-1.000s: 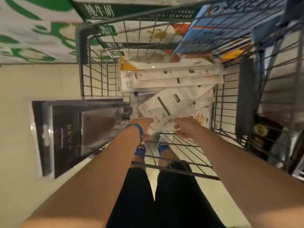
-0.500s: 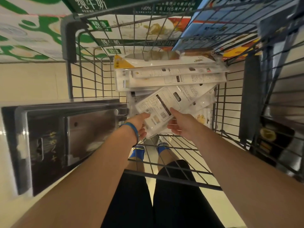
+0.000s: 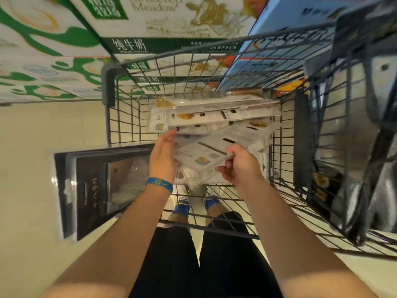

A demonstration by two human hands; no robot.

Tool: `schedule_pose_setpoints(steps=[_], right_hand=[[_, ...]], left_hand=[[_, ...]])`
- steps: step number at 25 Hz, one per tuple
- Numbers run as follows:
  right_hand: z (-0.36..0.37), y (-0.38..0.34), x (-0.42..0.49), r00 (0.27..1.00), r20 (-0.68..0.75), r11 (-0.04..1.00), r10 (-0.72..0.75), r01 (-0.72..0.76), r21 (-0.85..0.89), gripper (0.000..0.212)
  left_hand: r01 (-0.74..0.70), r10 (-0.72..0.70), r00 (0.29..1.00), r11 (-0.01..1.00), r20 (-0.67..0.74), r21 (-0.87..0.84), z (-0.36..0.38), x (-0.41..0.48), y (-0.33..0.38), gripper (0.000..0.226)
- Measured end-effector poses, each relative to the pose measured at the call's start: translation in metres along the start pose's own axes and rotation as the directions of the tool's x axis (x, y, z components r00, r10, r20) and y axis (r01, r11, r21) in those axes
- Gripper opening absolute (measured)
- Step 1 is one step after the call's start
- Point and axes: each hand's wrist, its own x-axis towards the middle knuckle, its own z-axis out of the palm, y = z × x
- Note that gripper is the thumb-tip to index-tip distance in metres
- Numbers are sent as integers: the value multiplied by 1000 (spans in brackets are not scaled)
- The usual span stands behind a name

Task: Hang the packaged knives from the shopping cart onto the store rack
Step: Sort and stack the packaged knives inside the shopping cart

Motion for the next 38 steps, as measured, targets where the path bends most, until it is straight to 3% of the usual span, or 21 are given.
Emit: schedule_pose_setpoints(steps=[1,2,4,5,6,7,9,11,16,19,21,23,26,29,32,36,38], right_hand=[[-1,-8,-7,1000,-13,1000,-18,18,6,26],[-1,-15,-13,999,-18,999,-29,29,15,28],[1,-33,-29,999,-23,999,-34,35,39,33],[3,-42,-39,999,-7,998,-44,45,46,35],[6,-52,-49,997,34,997,-64,63,41,35],[6,-59,-58,992,88,996,-86,84,24,35],[3,-66,-77,973,191,990,-131,137,-22,42],[-6,-65,-87,950,262,979,-172,194,-59,55],[-34,-40,-116,968,227,975,-110,150,-165,58],[-37,-27,-135,963,266,980,-48,97,-174,66],[-31,-30,-148,953,296,993,-64,91,-80,72],[-23,-39,-160,942,314,986,-118,73,151,76],[-14,-56,-176,898,396,860,-194,-38,508,73],[-3,-75,-193,883,403,846,-241,-12,533,48],[9,-80,-207,877,390,850,-282,39,525,37],[16,-77,-215,840,383,847,-384,156,508,32],[18,-74,-220,832,338,851,-440,266,453,28]], left_hand=[[-216,196,971,964,134,155,-8,-12,6,36],[-409,319,898,861,305,302,-16,-20,9,45],[-665,387,742,530,547,527,-28,-35,21,54],[-714,427,699,377,574,589,-30,-39,28,52],[-723,481,676,286,558,629,-28,-42,38,41],[-715,526,669,265,525,647,-26,-46,49,28],[-690,543,697,329,469,645,-24,-60,73,19],[-634,530,750,403,396,660,-25,-68,89,40],[-524,523,836,666,169,530,-38,-100,137,55],[-485,509,855,713,103,506,-50,-127,161,54],[-493,505,858,758,96,427,-57,-141,174,54],[-520,516,850,792,103,319,-65,-151,184,50],[-503,501,862,824,79,262,-80,-162,185,38],[-339,337,941,938,31,68,-99,-169,161,35],[-80,115,983,969,140,-232,-111,-179,139,18],[29,26,923,990,383,-137,-111,-190,116,21],[62,-35,901,997,433,-49,-104,-200,102,17]])
